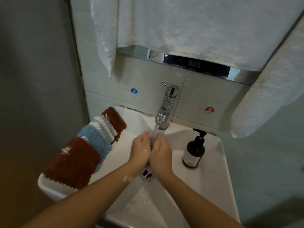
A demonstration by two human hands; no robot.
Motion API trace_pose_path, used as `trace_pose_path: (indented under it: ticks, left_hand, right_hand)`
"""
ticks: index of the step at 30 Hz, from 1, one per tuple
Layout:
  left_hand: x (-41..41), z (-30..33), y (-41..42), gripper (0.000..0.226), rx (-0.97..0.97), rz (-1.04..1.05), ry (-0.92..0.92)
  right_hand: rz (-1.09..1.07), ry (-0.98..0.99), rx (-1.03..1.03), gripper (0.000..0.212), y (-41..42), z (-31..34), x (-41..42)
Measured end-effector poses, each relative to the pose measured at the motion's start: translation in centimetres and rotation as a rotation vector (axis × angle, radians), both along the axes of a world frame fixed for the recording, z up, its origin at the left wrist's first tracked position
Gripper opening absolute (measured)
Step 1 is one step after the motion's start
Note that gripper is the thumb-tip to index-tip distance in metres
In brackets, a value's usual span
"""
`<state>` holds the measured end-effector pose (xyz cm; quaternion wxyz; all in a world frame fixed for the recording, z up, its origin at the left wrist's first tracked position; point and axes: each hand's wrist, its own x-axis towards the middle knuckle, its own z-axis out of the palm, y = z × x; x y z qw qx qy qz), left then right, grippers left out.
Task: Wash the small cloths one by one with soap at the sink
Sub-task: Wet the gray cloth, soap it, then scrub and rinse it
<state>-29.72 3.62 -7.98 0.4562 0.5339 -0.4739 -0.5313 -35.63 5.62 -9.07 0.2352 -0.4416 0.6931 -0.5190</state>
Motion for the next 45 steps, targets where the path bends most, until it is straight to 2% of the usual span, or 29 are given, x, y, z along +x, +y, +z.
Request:
trace_pose_path:
  ticks: [3, 5, 7, 9, 11, 14, 16, 18, 19, 21, 22, 25, 28, 30, 32, 35, 36, 38, 41, 43, 45]
  left_hand:
    - [-0.9, 0.0, 1.7, 0.030, 0.029, -0.094, -0.023]
    - [-0.8, -0.5, 1.4, 0.025, 0.034, -0.057, -0.070]
    - [-0.3, -1.1, 0.6, 0.027, 0.077, -0.022, -0.166]
    - [0.0, -1.5, 0.3, 0.033, 0.099, 0.002, -0.207]
    - [-0.1, -1.1, 1.2, 0.035, 0.035, -0.037, -0.187]
    - [-0.8, -0.5, 3.2, 0.033, -0.147, -0.140, -0.236]
    - [-0.7, -0.6, 3.1, 0.033, -0.173, -0.145, -0.282]
    - [-0.4, -0.8, 1.5, 0.033, -0.146, -0.046, -0.348]
    - [-0.1, -0.9, 0.8, 0.034, -0.125, 0.023, -0.363]
    - [0.0, -1.1, 0.4, 0.036, -0.090, 0.086, -0.332]
    - [-0.3, -1.2, 0.9, 0.036, -0.071, 0.059, -0.295]
    - [-1.1, -1.2, 3.5, 0.027, -0.068, -0.086, -0.246]
    - [-0.3, -1.0, 2.1, 0.021, -0.142, -0.005, -0.303]
    - [0.7, -0.7, 0.6, 0.022, -0.121, 0.076, -0.271]
    - [0.9, -0.4, 0.8, 0.022, -0.106, 0.066, -0.225]
    - [-0.5, 0.2, 3.0, 0.021, -0.168, -0.106, -0.206]
    - [-0.6, 0.1, 2.9, 0.020, -0.187, -0.101, -0.210]
    - [-0.1, -0.2, 1.5, 0.019, -0.191, 0.024, -0.196]
    - [0.7, -0.7, 0.4, 0.021, -0.114, 0.124, -0.145]
    - [0.0, -0.2, 1.8, 0.024, -0.072, 0.009, -0.105]
    - [-0.8, 0.6, 2.7, 0.025, -0.090, -0.070, -0.106]
  right_hand:
    - [-0.174, -0.353, 0.069, 0.035, -3.1, 0.2, -2.4]
    - [-0.162, -0.603, 0.093, 0.035, -3.6, -0.3, -2.0]
    - [-0.106, -0.692, 0.125, 0.029, -3.2, -0.9, -0.6]
    - [-0.030, -0.621, 0.136, 0.023, -2.8, -1.0, 0.1]
    - [-0.001, -0.562, 0.104, 0.024, -3.1, -0.7, -0.7]
    - [-0.065, -0.683, 0.061, 0.032, -3.8, -0.5, -2.3]
    - [-0.023, -0.539, 0.110, 0.026, -4.2, -1.7, -2.0]
    - [0.040, -0.305, 0.284, 0.021, -3.4, -3.2, -0.6]
    - [0.096, -0.274, 0.318, 0.020, -3.0, -3.6, -0.1]
    - [0.230, -0.349, 0.351, 0.022, -2.6, -2.8, 0.0]
    - [0.212, -0.382, 0.307, 0.024, -2.4, -1.8, -0.3]
    - [-0.038, -0.460, 0.186, 0.026, -3.5, 0.0, -2.1]
    - [-0.028, -0.340, 0.211, 0.021, -3.2, -0.4, -0.9]
    - [0.044, -0.227, 0.270, 0.025, -2.6, -0.7, 0.5]
    - [0.059, -0.316, 0.228, 0.028, -2.7, 0.1, 0.1]
    - [-0.082, -0.361, 0.138, 0.026, -3.8, 0.9, -2.0]
    - [-0.098, -0.385, 0.150, 0.024, -3.6, 1.0, -1.9]
    - [-0.016, -0.297, 0.214, 0.017, -2.7, 0.3, -0.7]
    - [0.104, -0.201, 0.193, 0.022, -2.1, 0.6, 0.3]
    - [-0.015, -0.247, 0.112, 0.026, -2.9, 1.2, -0.8]
    - [-0.147, -0.431, 0.098, 0.028, -3.6, 1.3, -2.0]
